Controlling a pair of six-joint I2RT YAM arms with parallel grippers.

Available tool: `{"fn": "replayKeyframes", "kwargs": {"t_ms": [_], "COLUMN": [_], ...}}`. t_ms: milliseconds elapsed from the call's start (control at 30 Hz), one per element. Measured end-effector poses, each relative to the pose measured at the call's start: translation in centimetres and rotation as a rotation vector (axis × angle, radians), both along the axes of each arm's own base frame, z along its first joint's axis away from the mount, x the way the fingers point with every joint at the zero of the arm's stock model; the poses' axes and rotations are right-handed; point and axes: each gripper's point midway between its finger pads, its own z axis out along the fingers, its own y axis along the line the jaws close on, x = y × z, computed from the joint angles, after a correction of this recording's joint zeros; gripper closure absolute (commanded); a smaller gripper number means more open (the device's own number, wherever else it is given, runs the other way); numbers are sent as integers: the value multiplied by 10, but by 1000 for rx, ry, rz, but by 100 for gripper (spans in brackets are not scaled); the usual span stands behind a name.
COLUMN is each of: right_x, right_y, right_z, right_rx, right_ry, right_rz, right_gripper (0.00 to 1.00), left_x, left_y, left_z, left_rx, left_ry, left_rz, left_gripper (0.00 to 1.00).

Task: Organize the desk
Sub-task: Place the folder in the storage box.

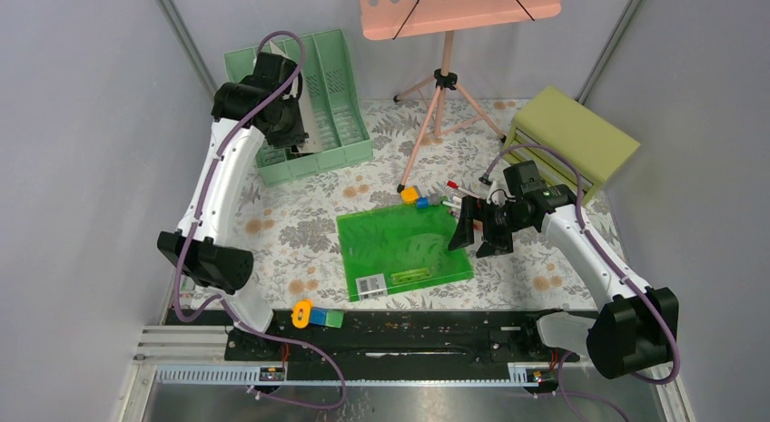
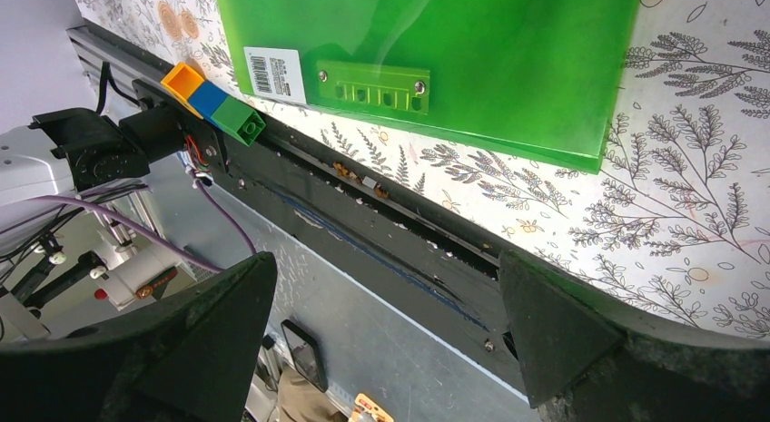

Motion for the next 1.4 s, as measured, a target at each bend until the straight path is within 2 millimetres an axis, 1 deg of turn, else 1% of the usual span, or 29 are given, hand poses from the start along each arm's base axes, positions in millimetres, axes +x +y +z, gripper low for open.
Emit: {"fn": "replayKeyframes", "kwargs": {"t_ms": [167, 533, 667, 933, 1267, 1400], "right_x": [1, 2, 2, 2, 3, 3], "right_y": [0, 1, 1, 1, 1, 1], "right_z": [0, 1, 1, 0, -3, -5], "right_rx": [2, 5, 5, 4, -2, -4], "right_ry": [-4, -11, -11, -7, 8, 16], "right_rz": [0, 1, 1, 1, 1, 0], "right_gripper": [0, 0, 0, 1, 1, 1], "left_x": [-3, -2, 5, 24, 35, 39], "left_y": [1, 2, 1, -2, -3, -3], "left_z": [1, 2, 4, -2, 0, -4], "left_rx": [5, 21, 28, 45, 57, 64], "left_ry": [0, -4, -8, 3, -15, -8], "left_rz": [1, -13, -18, -26, -29, -30], "left_gripper": [100, 100, 100, 100, 100, 100]}}
